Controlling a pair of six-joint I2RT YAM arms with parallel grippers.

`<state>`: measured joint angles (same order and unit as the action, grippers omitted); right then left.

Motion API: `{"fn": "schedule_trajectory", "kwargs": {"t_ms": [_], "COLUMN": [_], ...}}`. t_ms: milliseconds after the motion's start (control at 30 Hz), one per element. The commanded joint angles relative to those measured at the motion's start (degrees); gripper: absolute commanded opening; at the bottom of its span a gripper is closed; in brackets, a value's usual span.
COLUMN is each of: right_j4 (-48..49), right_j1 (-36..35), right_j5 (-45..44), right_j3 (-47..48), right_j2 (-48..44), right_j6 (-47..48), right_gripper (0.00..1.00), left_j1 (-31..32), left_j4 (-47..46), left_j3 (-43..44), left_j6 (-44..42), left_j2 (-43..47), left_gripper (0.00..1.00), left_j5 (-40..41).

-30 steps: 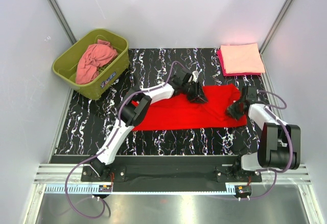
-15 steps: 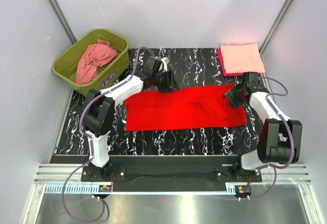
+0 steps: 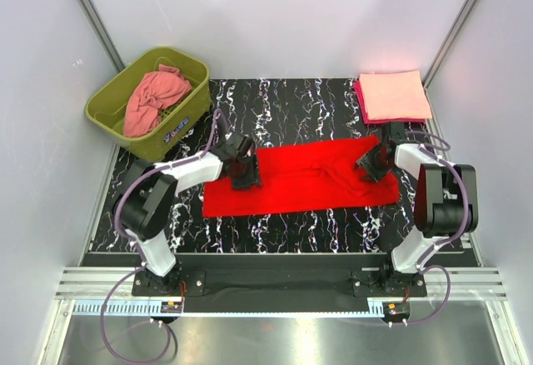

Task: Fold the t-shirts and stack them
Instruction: Fold the tshirt

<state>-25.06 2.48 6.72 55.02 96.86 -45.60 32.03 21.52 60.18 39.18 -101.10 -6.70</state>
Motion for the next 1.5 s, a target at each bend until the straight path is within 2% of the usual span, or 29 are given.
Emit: {"fn": "schedule_trajectory", "kwargs": {"t_ms": [0,200,267,367,467,567,667,767,867,967,1100,1233,1467], "right_j4": [3.00,0.19,0.54,0.01,-1.13,-2.88,-5.25,-8.50,-12.01,-13.70,-13.26,-8.97,-5.61], "right_j1": [-3.96,-7.84,-8.45,-8.90,-8.98,-9.07,-9.95,-10.57,-10.48,-9.69,-6.71,-3.45,-2.92], "right_j5": [-2.15,-1.63,-0.05,3.90,5.84,12.85,15.25,13.59,6.24,-2.38,-8.20,-9.36,-9.62], "right_j3": [3.23,13.07,15.98,26.58,34.68,49.24,57.01,58.70,55.13,49.68,44.65,41.84,44.20], "right_j2": [3.41,11.50,14.49,19.58,26.00,31.97,33.75,31.38,27.34,23.82,21.97,23.28,30.49], "right_j6": [3.50,8.25,10.88,15.80,20.46,23.89,26.53,26.63,23.55,20.04,17.13,16.86,19.06], "right_gripper": [0.50,0.50,0.50,0.50,0.50,0.50,0.50,0.47,0.41,0.33,0.24,0.20,0.13], "left_j1": [-0.04,0.05,0.40,1.10,1.28,1.72,2.25,2.60,2.86,3.04,3.04,3.04,3.48], "left_j4": [2.21,0.37,1.59,5.28,3.98,0.20,0.10,-0.60,-3.84,-4.21,-3.15,-2.62,-0.86], "left_j3": [-6.28,-17.62,-18.69,-18.26,-18.17,-17.82,-17.21,-17.46,-19.13,-20.45,-22.30,-24.76,-28.01], "left_j6": [3.18,11.70,13.37,14.00,12.51,9.62,6.19,4.42,4.50,5.73,7.58,9.59,12.94], "left_j2": [4.50,18.46,24.68,32.16,37.45,38.00,34.93,30.97,27.28,23.41,20.77,22.87,27.18], "left_gripper": [0.52,0.56,0.56,0.58,0.59,0.59,0.59,0.59,0.58,0.57,0.57,0.57,0.59], "left_j5": [10.11,11.00,12.05,15.30,14.00,8.65,7.05,3.10,0.20,0.98,3.88,6.61,10.48]}}
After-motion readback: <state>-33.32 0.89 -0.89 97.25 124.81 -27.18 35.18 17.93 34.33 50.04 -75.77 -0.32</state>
